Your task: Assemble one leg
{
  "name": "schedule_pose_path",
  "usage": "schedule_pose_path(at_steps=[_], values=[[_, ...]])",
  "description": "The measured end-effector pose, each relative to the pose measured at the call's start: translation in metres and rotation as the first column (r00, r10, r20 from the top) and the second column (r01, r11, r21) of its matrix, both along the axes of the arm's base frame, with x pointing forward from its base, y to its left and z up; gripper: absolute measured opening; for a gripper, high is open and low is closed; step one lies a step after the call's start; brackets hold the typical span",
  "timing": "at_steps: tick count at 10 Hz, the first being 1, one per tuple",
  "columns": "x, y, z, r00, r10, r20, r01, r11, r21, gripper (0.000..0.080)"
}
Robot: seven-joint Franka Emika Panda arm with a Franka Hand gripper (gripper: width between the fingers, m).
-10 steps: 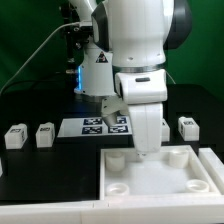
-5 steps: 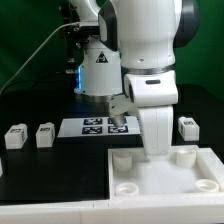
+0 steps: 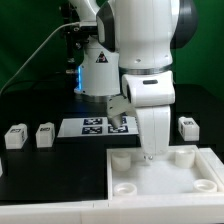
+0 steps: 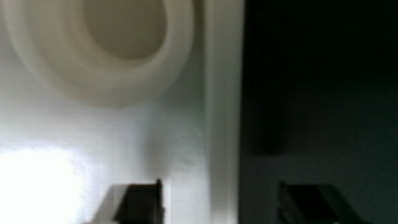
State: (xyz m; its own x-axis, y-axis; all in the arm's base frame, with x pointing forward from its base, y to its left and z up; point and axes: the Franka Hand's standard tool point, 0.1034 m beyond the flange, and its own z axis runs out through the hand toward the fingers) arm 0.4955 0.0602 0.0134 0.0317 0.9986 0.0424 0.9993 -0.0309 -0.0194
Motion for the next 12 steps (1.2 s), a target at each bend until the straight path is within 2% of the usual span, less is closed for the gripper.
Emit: schedule_pose_path(at_steps=[1, 2, 3, 11, 12], values=[[-0.0001, -0.0003, -0.0001, 1.0, -0.001, 0.0, 0.001, 1.0, 0.0, 0.0533], [-0.0001, -0.0005, -0.0002, 1.0, -0.001, 0.0, 0.001, 1.0, 0.0, 0.0533], [-0.0001, -0.0006, -0.0003, 1.0, -0.001, -0.001, 0.001, 1.0, 0.0, 0.0628], [0.0001, -0.0017, -0.0002, 1.0, -0.005, 0.0, 0.005, 1.0, -0.001, 0.0649], [-0.0022, -0.0006, 0.0065, 0.997, -0.075, -0.001, 0.075, 0.997, -0.005, 0.0649]])
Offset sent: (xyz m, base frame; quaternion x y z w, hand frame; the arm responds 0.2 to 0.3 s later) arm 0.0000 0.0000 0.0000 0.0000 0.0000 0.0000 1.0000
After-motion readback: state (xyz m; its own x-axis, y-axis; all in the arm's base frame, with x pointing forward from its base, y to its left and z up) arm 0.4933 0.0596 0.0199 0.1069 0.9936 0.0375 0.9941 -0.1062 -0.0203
